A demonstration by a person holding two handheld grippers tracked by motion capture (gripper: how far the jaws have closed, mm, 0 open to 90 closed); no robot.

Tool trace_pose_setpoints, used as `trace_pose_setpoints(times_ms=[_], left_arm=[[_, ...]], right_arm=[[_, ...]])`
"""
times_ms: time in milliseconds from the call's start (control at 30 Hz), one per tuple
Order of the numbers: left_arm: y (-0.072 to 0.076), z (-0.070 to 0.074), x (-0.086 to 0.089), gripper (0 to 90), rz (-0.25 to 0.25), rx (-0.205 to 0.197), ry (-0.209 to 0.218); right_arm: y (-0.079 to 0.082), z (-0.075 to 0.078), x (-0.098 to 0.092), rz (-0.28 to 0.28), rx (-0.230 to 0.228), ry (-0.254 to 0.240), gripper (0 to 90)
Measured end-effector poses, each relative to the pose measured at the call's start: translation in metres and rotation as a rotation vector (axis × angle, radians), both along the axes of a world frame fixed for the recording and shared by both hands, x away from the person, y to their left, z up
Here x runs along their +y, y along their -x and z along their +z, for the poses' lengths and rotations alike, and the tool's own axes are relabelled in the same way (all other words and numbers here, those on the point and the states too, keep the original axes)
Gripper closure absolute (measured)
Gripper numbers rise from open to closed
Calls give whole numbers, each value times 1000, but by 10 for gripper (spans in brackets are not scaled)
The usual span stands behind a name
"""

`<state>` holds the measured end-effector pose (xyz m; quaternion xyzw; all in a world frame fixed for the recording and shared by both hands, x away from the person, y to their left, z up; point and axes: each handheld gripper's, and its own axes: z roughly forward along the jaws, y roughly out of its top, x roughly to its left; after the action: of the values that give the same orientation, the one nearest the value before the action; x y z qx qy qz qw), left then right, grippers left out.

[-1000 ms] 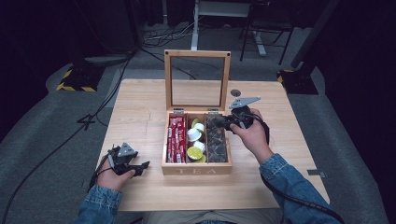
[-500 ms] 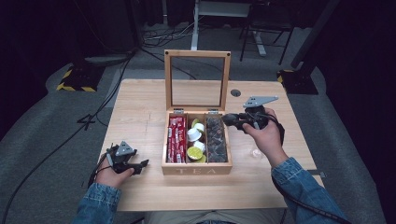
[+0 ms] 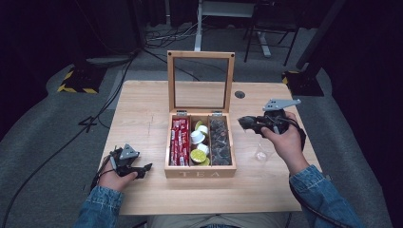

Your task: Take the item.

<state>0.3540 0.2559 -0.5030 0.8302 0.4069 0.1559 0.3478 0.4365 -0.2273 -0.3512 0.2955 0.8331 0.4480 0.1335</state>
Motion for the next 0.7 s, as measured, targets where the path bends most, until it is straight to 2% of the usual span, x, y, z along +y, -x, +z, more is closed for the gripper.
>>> trace_pose_setpoints(times_ms=[233, 533, 700], left_arm=[[-1, 0, -1, 224, -16, 6, -3], [-1, 0, -2, 210, -18, 2, -12], [-1, 0, -3, 210, -16, 2, -13]], right_arm=[[6, 2, -17, -35, -5, 12, 723], [11, -3, -41, -82, 17, 18, 723], [15, -4, -50, -100, 14, 13, 723]])
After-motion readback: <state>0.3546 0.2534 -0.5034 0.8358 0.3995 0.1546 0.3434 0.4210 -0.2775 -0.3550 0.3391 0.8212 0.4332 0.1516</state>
